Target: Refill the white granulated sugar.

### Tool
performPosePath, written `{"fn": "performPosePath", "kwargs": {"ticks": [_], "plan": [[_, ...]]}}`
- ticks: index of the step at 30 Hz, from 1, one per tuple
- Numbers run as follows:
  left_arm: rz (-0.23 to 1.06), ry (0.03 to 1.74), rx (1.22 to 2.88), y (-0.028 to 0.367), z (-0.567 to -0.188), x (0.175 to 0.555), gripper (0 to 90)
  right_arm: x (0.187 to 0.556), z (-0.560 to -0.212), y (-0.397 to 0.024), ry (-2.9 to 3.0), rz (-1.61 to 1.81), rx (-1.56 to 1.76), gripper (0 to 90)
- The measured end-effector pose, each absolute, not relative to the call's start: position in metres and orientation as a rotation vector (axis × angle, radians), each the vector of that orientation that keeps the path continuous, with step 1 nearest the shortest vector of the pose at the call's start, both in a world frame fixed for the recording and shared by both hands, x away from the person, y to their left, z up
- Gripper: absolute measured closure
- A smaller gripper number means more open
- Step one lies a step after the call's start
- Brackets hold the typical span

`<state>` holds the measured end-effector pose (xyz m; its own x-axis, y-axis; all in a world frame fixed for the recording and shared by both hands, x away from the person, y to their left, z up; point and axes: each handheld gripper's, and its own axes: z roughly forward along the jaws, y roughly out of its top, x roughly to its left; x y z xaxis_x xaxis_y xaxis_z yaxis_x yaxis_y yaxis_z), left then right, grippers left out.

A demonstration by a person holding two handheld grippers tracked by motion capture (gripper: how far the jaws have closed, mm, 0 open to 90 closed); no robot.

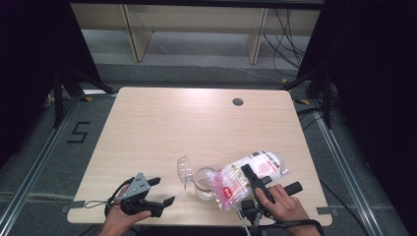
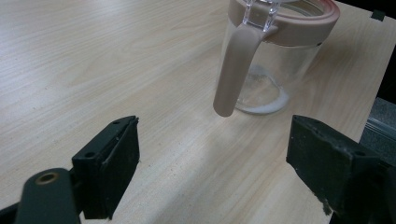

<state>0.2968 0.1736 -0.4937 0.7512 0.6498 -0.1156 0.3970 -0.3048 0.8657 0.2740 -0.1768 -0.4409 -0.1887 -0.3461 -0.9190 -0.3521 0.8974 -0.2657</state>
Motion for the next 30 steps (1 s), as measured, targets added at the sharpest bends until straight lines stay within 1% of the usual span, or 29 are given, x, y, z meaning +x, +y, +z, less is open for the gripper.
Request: {"fn": "performPosePath", "kwargs": {"ticks": [6, 9, 11, 12, 18, 28, 30], "plan": [[0.313, 0.802, 1.935, 0.1737, -0.4939, 0.2969, 16.6, 0.2749, -0.4400, -0.1766, 1.788, -0.033, -0.554, 51.4], [0.313, 0.801, 1.936, 0.1736, -0.4941, 0.2970, 16.6, 0.2740, -0.4419, -0.1786, 1.799, -0.016, -0.506, 51.5], [0.316, 0.797, 1.938, 0.1736, -0.4941, 0.2970, 16.6, 0.2760, -0.4372, -0.1753, 1.766, -0.046, -0.587, 51.6], [0.316, 0.797, 1.939, 0.1735, -0.4942, 0.2971, 16.6, 0.2748, -0.4399, -0.1779, 1.787, -0.032, -0.534, 51.6], [0.315, 0.796, 1.937, 0.1736, -0.4938, 0.2967, 16.6, 0.2758, -0.4378, -0.1758, 1.775, -0.069, -0.582, 52.0], [0.313, 0.800, 1.934, 0.1731, -0.4943, 0.2965, 16.6, 0.2741, -0.4391, -0.1779, 1.784, -0.069, -0.531, 52.6], [0.315, 0.797, 1.938, 0.1735, -0.4940, 0.2966, 16.6, 0.2758, -0.4362, -0.1754, 1.762, -0.094, -0.602, 52.7]]}}
